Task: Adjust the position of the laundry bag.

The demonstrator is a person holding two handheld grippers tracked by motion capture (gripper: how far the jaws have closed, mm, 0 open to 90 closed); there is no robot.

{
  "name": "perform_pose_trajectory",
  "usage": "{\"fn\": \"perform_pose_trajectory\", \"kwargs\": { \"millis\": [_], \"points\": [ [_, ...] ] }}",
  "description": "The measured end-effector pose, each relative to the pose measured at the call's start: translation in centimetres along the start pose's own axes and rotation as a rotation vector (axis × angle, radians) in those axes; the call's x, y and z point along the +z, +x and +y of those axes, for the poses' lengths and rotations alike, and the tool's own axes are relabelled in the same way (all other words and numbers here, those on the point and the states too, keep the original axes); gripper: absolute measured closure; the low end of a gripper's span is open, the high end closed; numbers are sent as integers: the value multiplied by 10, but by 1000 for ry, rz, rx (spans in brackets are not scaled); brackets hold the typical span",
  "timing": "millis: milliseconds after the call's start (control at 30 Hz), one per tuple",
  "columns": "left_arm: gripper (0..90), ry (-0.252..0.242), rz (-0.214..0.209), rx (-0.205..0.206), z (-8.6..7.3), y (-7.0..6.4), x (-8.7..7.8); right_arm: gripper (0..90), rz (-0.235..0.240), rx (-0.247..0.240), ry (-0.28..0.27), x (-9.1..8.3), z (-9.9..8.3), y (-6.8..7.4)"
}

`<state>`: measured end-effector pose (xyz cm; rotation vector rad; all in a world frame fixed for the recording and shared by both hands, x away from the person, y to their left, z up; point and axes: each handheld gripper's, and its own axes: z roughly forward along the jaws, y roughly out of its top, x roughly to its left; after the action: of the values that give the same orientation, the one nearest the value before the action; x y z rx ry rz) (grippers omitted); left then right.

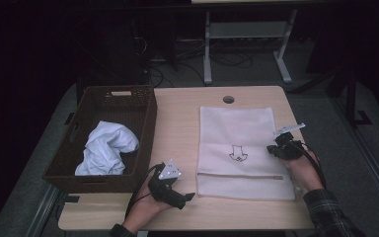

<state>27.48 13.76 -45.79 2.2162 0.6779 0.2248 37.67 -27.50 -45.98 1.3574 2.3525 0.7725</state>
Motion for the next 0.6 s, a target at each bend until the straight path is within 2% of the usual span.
{"fn": "perform_pose_trajectory", "kwargs": {
  "millis": [233, 433, 600],
  "points": [
    [0, -1, 1, 1, 0, 0, -1, 890, -41, -13, 14, -2, -3, 3],
    [0, 3, 0, 2, 0, 0, 0, 890, -45, 23, 17, -8, -12, -3],
    [0, 6, 1, 2, 0, 0, 1, 889, -66, 58, 23, -15, -20, -11]
  ]
}}
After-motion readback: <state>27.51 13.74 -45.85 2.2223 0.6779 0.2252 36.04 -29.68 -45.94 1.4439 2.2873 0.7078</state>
